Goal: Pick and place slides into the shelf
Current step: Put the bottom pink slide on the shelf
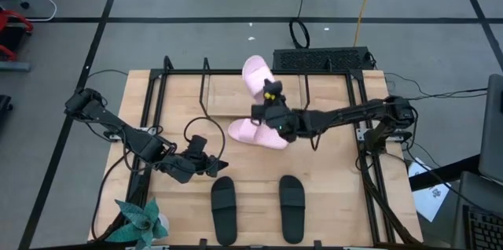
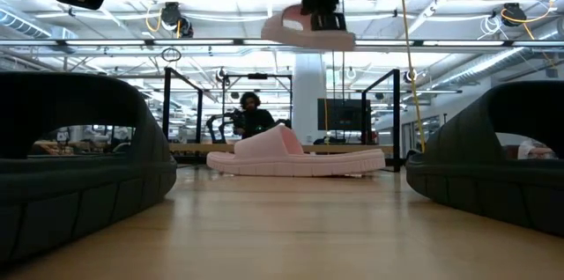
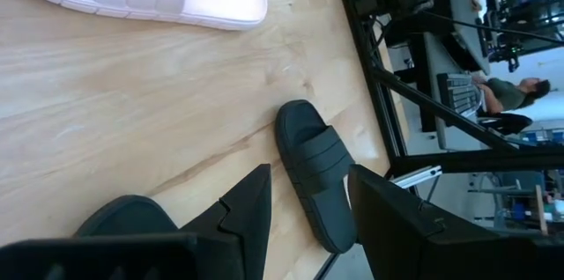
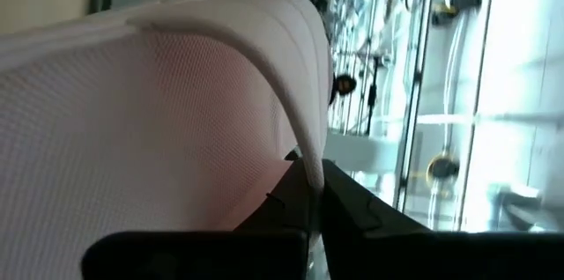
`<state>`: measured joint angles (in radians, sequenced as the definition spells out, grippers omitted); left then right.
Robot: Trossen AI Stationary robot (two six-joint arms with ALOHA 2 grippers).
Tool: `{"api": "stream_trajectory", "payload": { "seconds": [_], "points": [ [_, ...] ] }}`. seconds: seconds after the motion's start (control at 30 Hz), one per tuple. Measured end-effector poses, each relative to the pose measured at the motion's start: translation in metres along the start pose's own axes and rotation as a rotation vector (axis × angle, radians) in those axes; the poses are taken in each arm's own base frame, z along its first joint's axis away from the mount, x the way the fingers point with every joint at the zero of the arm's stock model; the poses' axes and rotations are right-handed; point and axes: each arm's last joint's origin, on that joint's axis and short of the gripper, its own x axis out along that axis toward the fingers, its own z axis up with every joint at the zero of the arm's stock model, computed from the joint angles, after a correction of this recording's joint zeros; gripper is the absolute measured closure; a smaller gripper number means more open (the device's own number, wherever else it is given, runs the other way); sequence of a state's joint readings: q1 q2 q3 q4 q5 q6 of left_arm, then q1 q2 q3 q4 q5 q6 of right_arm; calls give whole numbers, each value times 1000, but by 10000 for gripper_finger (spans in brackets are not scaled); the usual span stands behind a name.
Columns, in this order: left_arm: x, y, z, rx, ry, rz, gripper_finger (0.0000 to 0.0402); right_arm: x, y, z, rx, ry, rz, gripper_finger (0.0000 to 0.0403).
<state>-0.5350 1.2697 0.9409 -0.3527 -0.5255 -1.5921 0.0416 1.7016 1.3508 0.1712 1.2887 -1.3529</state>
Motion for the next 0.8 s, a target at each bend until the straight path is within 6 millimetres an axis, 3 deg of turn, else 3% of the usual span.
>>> {"api": "stream_trajectory", "payload": {
  "seconds": [0.33,0.8],
  "points": [
    [0,-1,1,6,-32,-14,254,21,-42,-5,255,56,-62,403],
    [1,-1,5,16,-75,-9,254,-7,-71,5,687,-57,-101,403]
  ]
}}
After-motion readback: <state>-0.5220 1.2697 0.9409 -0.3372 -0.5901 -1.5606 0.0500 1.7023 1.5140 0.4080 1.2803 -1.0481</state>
